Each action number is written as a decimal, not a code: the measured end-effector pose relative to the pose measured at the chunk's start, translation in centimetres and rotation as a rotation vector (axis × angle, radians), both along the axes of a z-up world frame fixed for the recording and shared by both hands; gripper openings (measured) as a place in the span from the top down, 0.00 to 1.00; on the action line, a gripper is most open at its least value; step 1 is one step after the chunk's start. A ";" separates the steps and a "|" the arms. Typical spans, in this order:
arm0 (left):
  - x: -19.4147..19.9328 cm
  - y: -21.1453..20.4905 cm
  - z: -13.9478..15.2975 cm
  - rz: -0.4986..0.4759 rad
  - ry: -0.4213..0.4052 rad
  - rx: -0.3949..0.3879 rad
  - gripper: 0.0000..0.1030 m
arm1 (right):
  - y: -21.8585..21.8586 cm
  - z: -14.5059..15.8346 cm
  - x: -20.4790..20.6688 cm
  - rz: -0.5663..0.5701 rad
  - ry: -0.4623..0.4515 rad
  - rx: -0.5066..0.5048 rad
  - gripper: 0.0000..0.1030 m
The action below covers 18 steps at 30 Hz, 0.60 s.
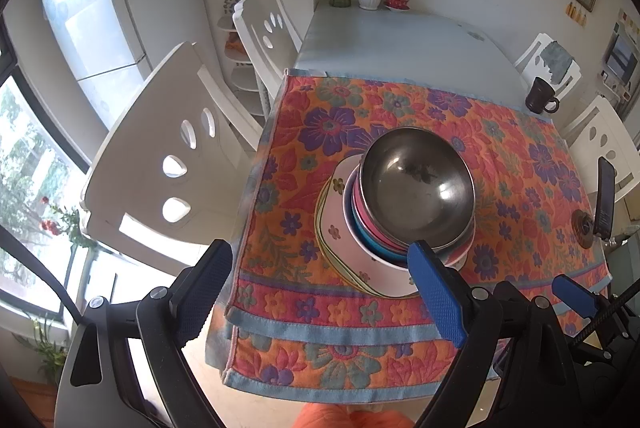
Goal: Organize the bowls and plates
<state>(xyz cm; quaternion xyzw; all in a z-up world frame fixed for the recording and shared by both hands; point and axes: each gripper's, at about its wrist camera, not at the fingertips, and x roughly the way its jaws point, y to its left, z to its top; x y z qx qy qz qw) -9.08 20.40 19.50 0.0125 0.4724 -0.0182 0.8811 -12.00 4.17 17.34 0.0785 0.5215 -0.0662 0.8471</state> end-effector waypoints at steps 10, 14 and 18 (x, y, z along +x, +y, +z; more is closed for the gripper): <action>0.1 0.1 -0.1 0.009 0.003 0.006 0.14 | 0.2 -0.1 0.1 0.003 0.002 0.000 0.31; 0.1 0.2 -0.2 0.013 0.006 0.006 0.14 | 0.4 -0.2 0.1 0.010 0.001 -0.005 0.31; 0.2 0.3 -0.4 0.010 0.016 0.005 0.14 | 0.5 -0.4 0.2 0.014 0.006 -0.005 0.31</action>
